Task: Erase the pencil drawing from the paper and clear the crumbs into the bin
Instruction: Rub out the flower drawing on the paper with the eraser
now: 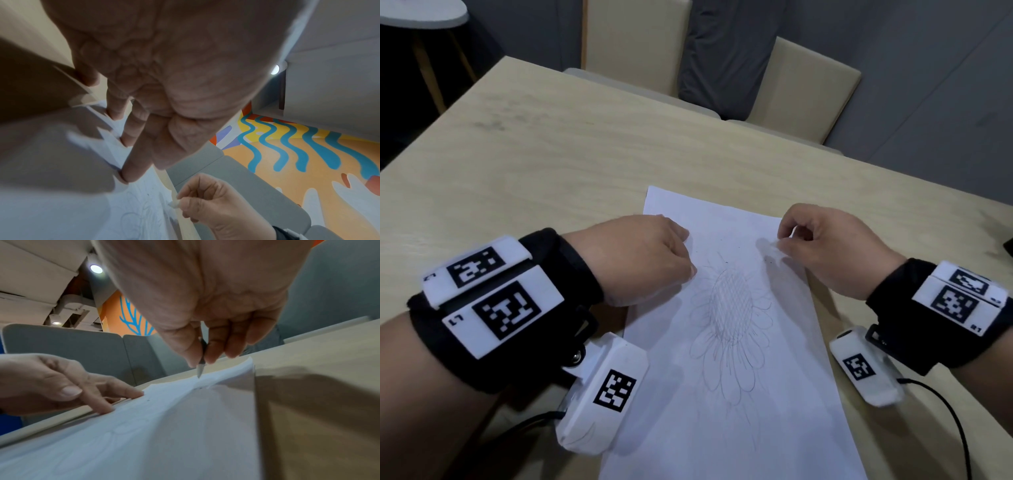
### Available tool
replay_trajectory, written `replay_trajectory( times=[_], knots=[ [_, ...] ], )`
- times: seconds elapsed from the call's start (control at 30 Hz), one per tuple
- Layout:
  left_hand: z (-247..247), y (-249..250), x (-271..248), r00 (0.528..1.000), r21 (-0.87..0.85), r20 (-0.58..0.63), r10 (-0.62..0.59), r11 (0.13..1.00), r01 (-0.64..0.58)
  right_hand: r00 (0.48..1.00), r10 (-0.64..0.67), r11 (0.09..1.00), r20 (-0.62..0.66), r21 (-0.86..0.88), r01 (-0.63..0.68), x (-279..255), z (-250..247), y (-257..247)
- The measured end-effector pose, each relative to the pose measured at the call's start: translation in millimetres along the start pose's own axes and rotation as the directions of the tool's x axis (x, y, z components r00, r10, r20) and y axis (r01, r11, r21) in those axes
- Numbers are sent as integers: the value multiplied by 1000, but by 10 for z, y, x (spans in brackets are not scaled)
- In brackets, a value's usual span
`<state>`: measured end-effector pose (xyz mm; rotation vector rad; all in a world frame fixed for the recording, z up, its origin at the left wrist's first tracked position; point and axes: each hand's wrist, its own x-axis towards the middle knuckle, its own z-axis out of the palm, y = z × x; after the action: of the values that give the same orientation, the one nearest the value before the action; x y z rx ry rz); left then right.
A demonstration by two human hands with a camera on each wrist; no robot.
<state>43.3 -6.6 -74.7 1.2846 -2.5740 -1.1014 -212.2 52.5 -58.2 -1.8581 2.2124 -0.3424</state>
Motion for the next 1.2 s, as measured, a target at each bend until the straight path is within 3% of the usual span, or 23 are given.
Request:
replay_trajectory(
  times=[0.13,0.3,0.47,0.57,0.93,1.07,1.2],
  knots=[
    [-1,7,-3,1000,-13,13,-27,1000,27,998,-15,999,64,-29,17,-16,70,-46],
    [6,10,0,1000,-32,-12,-10,999,9,998,-36,965,51,-259,48,37,54,29],
    [19,-9,11,1000,-42,-29,-2,999,0,993,-78,967,91,-234,97,26,112,-29],
    [9,13,-3,1000,-39,-19,-11,999,10,996,-80,957,46,-276,89,80,90,6],
    [0,1,-5,1000,-31,-1,-19,999,19,985,-108,951,134,-274,142,81,82,-73],
    [7,-8,-2,1000,-23,-2,-8,1000,8,994,-70,935,88,-342,96,106,50,-4],
    [13,-10,3,1000,-18,-6,-16,1000,16,988,-63,943,138,-315,104,25,16,-14]
  ],
)
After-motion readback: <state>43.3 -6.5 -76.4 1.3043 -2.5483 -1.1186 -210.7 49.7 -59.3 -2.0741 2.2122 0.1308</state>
